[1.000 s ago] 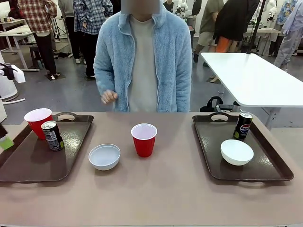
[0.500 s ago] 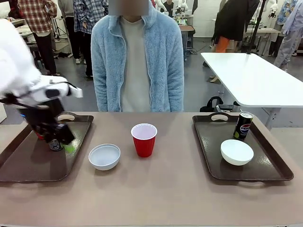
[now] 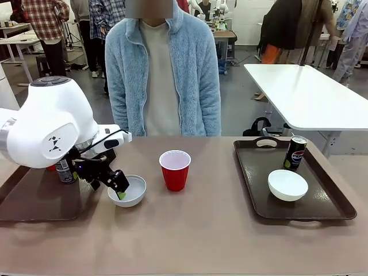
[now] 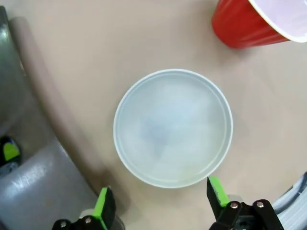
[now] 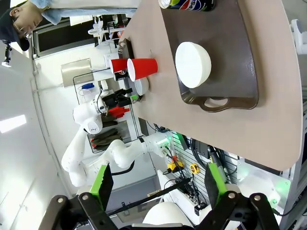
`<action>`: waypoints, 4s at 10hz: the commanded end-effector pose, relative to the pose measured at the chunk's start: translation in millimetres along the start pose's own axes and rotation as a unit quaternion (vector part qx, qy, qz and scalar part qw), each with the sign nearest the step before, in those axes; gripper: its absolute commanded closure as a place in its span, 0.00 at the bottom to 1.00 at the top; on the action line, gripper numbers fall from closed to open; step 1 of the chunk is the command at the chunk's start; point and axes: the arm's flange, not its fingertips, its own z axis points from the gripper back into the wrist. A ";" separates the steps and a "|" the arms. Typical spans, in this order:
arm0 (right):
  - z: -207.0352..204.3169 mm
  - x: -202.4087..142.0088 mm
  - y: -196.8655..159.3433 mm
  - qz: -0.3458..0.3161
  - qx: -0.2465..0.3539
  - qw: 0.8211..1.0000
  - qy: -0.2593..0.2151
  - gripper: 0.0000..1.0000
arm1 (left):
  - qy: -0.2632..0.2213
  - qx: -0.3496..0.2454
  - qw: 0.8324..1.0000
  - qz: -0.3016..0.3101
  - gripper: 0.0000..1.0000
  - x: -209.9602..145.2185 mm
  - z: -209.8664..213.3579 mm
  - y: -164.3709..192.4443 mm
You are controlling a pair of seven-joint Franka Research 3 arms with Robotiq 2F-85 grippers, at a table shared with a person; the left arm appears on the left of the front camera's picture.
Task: Prepare tableware on both trays.
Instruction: Pick up a Picnic Bowl from the table and place it on a Handle tray.
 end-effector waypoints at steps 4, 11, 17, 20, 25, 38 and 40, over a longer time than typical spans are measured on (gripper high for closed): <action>-1.7 -4.1 -0.9 0.002 0.001 1.000 0.004 0.00 | -0.008 0.018 1.000 -0.012 0.00 6.3 -8.2 1.5; -1.7 -4.1 -0.9 0.002 0.001 1.000 0.004 0.00 | -0.016 0.033 0.999 0.005 0.56 36.8 -29.7 2.5; -1.7 -4.1 -0.9 0.002 0.001 1.000 0.004 0.00 | -0.022 0.074 0.997 0.000 1.00 26.3 -24.6 3.7; -1.7 -4.1 -0.9 0.002 0.001 1.000 0.004 0.00 | -0.023 0.084 0.996 0.002 1.00 22.5 -19.6 9.1; -1.7 -4.1 -0.9 0.002 0.001 1.000 0.004 0.00 | -0.003 -0.008 1.000 0.016 1.00 -40.5 109.7 58.8; -1.7 -4.1 -0.9 0.002 0.001 1.000 0.004 0.00 | -0.016 -0.012 0.993 0.113 0.96 -68.7 145.3 160.2; -1.7 -4.1 -0.9 0.002 0.001 1.000 0.004 0.00 | -0.011 0.001 0.991 0.134 0.96 -73.7 142.1 182.4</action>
